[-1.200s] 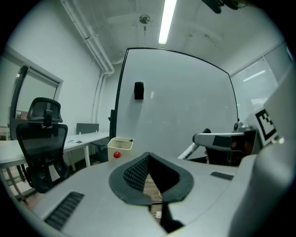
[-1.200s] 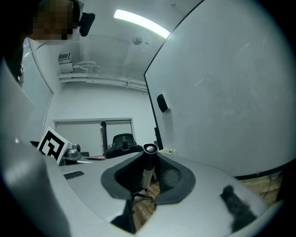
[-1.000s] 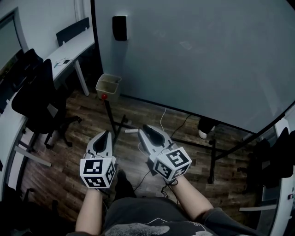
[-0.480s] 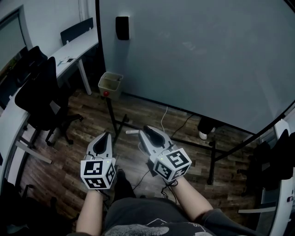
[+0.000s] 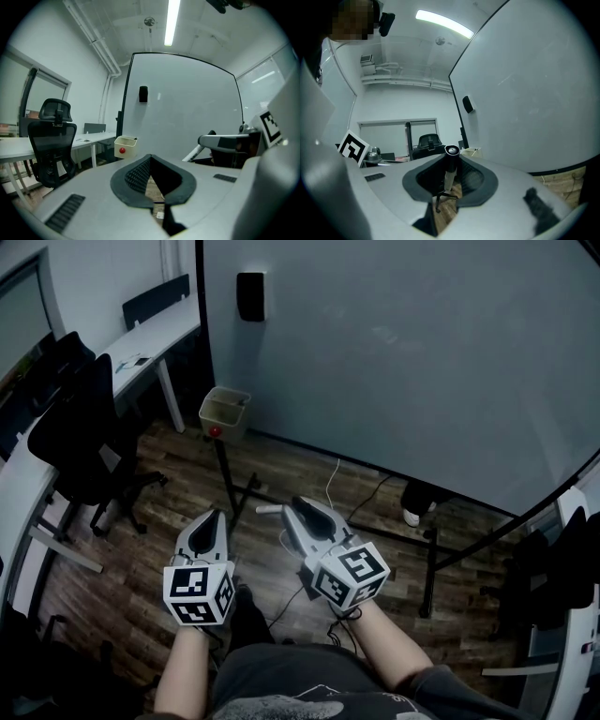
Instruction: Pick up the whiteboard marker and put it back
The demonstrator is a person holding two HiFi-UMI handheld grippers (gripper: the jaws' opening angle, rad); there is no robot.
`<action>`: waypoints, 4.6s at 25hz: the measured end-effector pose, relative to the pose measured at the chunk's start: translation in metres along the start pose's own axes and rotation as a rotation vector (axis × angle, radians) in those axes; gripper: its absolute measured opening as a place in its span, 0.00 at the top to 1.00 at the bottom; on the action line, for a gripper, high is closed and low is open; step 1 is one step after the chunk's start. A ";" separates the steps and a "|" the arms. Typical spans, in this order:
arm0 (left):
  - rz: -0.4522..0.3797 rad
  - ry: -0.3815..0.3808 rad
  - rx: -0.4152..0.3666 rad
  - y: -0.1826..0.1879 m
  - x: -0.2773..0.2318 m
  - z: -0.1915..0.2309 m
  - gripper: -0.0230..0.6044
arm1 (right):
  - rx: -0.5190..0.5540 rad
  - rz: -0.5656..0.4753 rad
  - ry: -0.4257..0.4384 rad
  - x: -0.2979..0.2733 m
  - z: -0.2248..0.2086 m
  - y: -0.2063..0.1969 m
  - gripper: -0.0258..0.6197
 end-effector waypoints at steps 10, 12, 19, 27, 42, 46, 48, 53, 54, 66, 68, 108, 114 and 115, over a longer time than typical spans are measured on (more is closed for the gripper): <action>-0.018 0.007 0.002 0.012 -0.031 0.022 0.94 | 0.024 -0.015 0.001 -0.035 -0.020 0.015 0.83; -0.027 0.008 0.013 0.017 -0.041 0.029 0.94 | 0.033 -0.021 0.005 -0.047 -0.023 0.020 0.83; -0.047 -0.001 0.014 0.036 -0.087 0.055 0.94 | 0.042 -0.040 -0.002 -0.093 -0.044 0.034 0.83; -0.035 -0.024 0.005 0.050 -0.131 0.086 0.94 | 0.037 -0.046 -0.036 -0.144 -0.067 0.042 0.83; 0.007 -0.068 0.020 0.052 -0.206 0.147 0.94 | 0.026 -0.028 -0.093 -0.241 -0.096 0.036 0.83; 0.026 -0.105 0.011 0.048 -0.227 0.152 0.94 | 0.025 0.001 -0.112 -0.257 -0.109 0.025 0.83; 0.030 -0.123 0.003 0.049 -0.237 0.153 0.94 | 0.021 0.018 -0.117 -0.263 -0.112 0.017 0.83; 0.025 -0.148 -0.005 0.055 -0.255 0.154 0.94 | 0.024 0.062 -0.101 -0.276 -0.112 0.003 0.83; 0.026 -0.151 -0.005 0.055 -0.257 0.153 0.94 | 0.028 0.070 -0.099 -0.278 -0.112 0.000 0.83; 0.043 -0.160 0.004 0.049 -0.268 0.158 0.94 | 0.024 0.114 -0.135 -0.280 -0.122 -0.016 0.83; 0.045 -0.158 0.004 0.048 -0.268 0.159 0.94 | 0.034 0.122 -0.143 -0.279 -0.122 -0.017 0.83; 0.005 -0.102 -0.008 0.041 -0.168 0.094 0.94 | 0.003 0.054 -0.172 -0.170 -0.106 0.008 0.87; 0.001 -0.094 -0.011 0.037 -0.135 0.068 0.94 | 0.008 0.054 -0.126 -0.136 -0.085 0.008 0.91; -0.001 -0.091 -0.012 0.037 -0.129 0.064 0.94 | 0.011 0.052 -0.114 -0.130 -0.080 0.009 0.91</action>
Point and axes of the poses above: the fingertips, and each gripper's own axes: x backward along the fingers, z to its left, y out of its top, the point moved 4 cm from there along x, backward along the fingers, and after that the axes turned 7 degrees about y, right-handed, at the moved point
